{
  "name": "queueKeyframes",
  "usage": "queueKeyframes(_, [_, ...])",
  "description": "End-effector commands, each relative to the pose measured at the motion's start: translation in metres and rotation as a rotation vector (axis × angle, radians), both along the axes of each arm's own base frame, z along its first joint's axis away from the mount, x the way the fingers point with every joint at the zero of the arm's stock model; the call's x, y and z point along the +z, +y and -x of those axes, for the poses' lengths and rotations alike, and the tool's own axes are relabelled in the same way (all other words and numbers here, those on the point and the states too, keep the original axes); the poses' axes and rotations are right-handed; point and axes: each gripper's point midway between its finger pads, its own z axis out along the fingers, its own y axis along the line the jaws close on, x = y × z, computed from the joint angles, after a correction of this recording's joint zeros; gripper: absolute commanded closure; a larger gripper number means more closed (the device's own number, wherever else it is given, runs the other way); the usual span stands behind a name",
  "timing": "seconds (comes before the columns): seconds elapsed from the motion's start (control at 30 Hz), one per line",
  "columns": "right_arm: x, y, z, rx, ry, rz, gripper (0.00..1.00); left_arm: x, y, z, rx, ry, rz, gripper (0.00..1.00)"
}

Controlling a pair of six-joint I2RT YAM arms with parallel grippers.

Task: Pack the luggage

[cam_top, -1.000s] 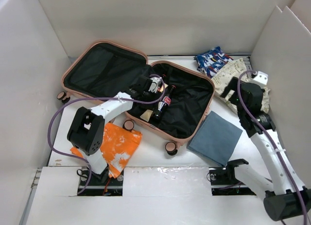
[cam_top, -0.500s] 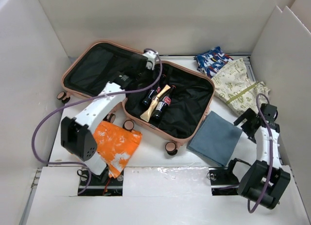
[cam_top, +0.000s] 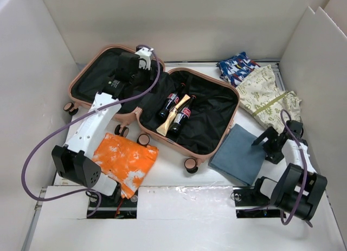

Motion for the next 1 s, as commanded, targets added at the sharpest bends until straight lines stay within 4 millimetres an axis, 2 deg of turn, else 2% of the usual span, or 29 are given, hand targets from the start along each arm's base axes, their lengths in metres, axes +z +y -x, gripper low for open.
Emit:
queueKeyframes(0.0, [-0.031,0.011,0.006,0.027,0.034,-0.07,0.07,0.029,-0.009,0.004,-0.049,-0.056,0.037,0.24])
queueKeyframes(0.03, [-0.033,0.013,0.007,0.039,0.04,-0.081,0.1,0.029,-0.009,0.004,-0.049,-0.056,0.037,0.24])
queueKeyframes(0.07, [-0.032,0.013,0.003,0.053,0.022,-0.082,0.19,0.033,-0.005,0.002,-0.04,-0.064,0.04,0.24])
queueKeyframes(0.1, [-0.031,0.011,0.0,0.053,0.016,-0.079,0.33,0.033,-0.005,0.002,-0.045,-0.068,0.032,0.24])
queueKeyframes(0.13, [-0.031,0.011,0.0,0.053,0.016,-0.079,0.58,0.031,-0.003,0.002,-0.036,-0.062,0.024,0.24])
queueKeyframes(0.17, [-0.031,0.011,0.0,0.053,0.016,-0.079,0.68,0.031,-0.003,0.002,-0.036,-0.062,0.024,0.24])
queueKeyframes(0.2, [-0.028,0.012,-0.003,0.056,-0.001,-0.079,0.86,0.036,-0.001,0.001,-0.033,-0.077,0.014,0.24])
queueKeyframes(0.27, [-0.027,0.013,-0.001,0.057,-0.02,-0.069,1.0,0.034,0.002,0.001,-0.022,-0.071,0.005,0.24])
queueKeyframes(0.43, [-0.01,0.017,-0.008,0.068,-0.109,-0.067,1.0,0.038,0.005,-0.001,-0.016,-0.09,-0.019,0.24])
queueKeyframes(0.5, [0.018,0.009,-0.02,0.082,-0.196,-0.003,1.0,0.038,0.007,-0.002,-0.005,-0.092,-0.025,0.24])
queueKeyframes(0.57, [0.037,0.001,-0.015,0.075,-0.198,0.063,1.0,0.038,0.009,-0.002,-0.002,-0.097,-0.036,0.24])
queueKeyframes(0.6, [0.059,-0.005,-0.024,0.111,-0.232,0.124,1.0,0.038,0.011,-0.003,0.006,-0.098,-0.041,0.24])
queueKeyframes(0.67, [0.07,-0.001,-0.026,0.156,-0.211,0.158,1.0,0.038,0.014,-0.004,0.015,-0.098,-0.041,0.24])
queueKeyframes(0.7, [0.086,-0.003,-0.033,0.161,-0.244,0.184,1.0,0.034,0.014,-0.006,0.015,-0.09,-0.045,0.23])
queueKeyframes(0.8, [0.115,-0.007,-0.037,0.124,-0.311,0.23,1.0,0.039,0.015,-0.007,0.023,-0.101,-0.045,0.23])
queueKeyframes(0.83, [0.132,-0.007,-0.039,0.1,-0.359,0.237,1.0,0.039,0.015,-0.007,0.023,-0.101,-0.045,0.23])
queueKeyframes(0.93, [0.156,-0.003,-0.041,0.088,-0.427,0.254,1.0,0.043,0.017,-0.008,0.027,-0.114,-0.054,0.23])
queueKeyframes(0.97, [0.172,-0.002,-0.043,0.072,-0.469,0.271,1.0,0.043,0.017,-0.008,0.027,-0.114,-0.054,0.23])
